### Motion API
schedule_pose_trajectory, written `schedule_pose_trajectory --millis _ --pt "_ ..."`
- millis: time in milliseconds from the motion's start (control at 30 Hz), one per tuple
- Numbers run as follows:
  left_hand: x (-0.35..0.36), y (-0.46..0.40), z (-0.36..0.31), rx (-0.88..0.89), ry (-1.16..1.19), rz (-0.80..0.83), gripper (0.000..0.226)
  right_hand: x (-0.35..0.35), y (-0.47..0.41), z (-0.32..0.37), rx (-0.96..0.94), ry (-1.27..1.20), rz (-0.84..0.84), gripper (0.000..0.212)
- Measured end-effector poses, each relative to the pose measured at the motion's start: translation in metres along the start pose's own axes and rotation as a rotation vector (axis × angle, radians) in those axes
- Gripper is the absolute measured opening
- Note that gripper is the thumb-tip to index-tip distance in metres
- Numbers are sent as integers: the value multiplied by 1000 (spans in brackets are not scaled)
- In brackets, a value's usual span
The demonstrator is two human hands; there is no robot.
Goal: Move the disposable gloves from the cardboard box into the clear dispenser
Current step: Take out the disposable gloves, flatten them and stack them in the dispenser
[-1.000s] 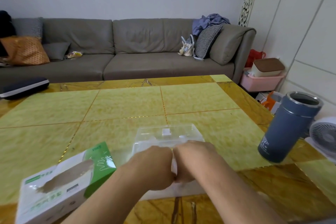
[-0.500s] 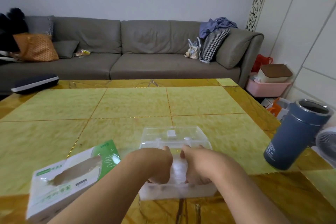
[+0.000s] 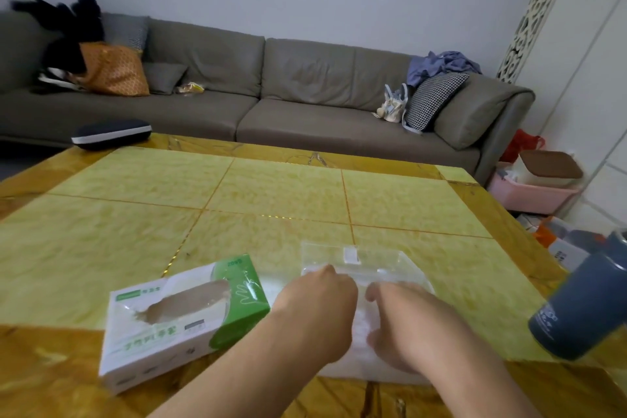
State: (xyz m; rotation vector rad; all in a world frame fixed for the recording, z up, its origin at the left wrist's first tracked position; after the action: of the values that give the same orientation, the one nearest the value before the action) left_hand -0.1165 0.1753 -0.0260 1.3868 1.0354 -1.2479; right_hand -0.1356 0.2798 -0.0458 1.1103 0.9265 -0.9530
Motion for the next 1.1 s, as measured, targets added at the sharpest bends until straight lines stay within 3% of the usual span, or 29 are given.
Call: schedule_pose_trajectory --millis 200,267,433,500,600,667,733,833,933,1033,1100 --pt "25 -18 -1 -139 79 153 10 15 -15 -21 143 -101 104 48" --pt "32 -22 -3 -153 81 202 17 15 -18 -25 140 -133 117 49" --pt "26 -18 -9 -110 87 230 23 13 -21 -30 111 -189 23 34" --pt "14 -7 -5 -63 57 153 28 8 -17 -24 81 -115 -55 36" --pt "-11 14 13 0 79 -151 37 -18 2 -7 10 -1 -223 40" --pt "-27 32 49 -70 138 -340 27 -38 17 14 -54 9 -365 33" --pt "-28 50 99 -239 170 -403 11 -46 31 44 -142 -1 -459 34" --pt "-5 71 166 -419 155 -291 13 -27 46 103 -420 -72 -423 63" --pt "32 74 179 -369 95 -29 24 25 45 152 -625 -41 -173 89" --pt "57 70 174 -316 -6 143 32 70 30 173 -612 29 -94 87" --pt "62 69 176 -328 -14 150 40 88 19 174 -621 33 -134 70"
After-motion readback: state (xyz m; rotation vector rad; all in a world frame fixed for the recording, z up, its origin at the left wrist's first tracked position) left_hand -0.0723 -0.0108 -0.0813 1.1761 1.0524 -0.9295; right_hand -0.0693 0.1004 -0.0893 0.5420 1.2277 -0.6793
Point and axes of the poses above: each hand's wrist, its own y-axis away from the middle knuckle, its own x-axis out of the palm, z = x × y, the point moved 9 cm from there along -y, towards the middle knuckle, and after that the axes turned 10 degrees about -y, right-handed, at the moved point
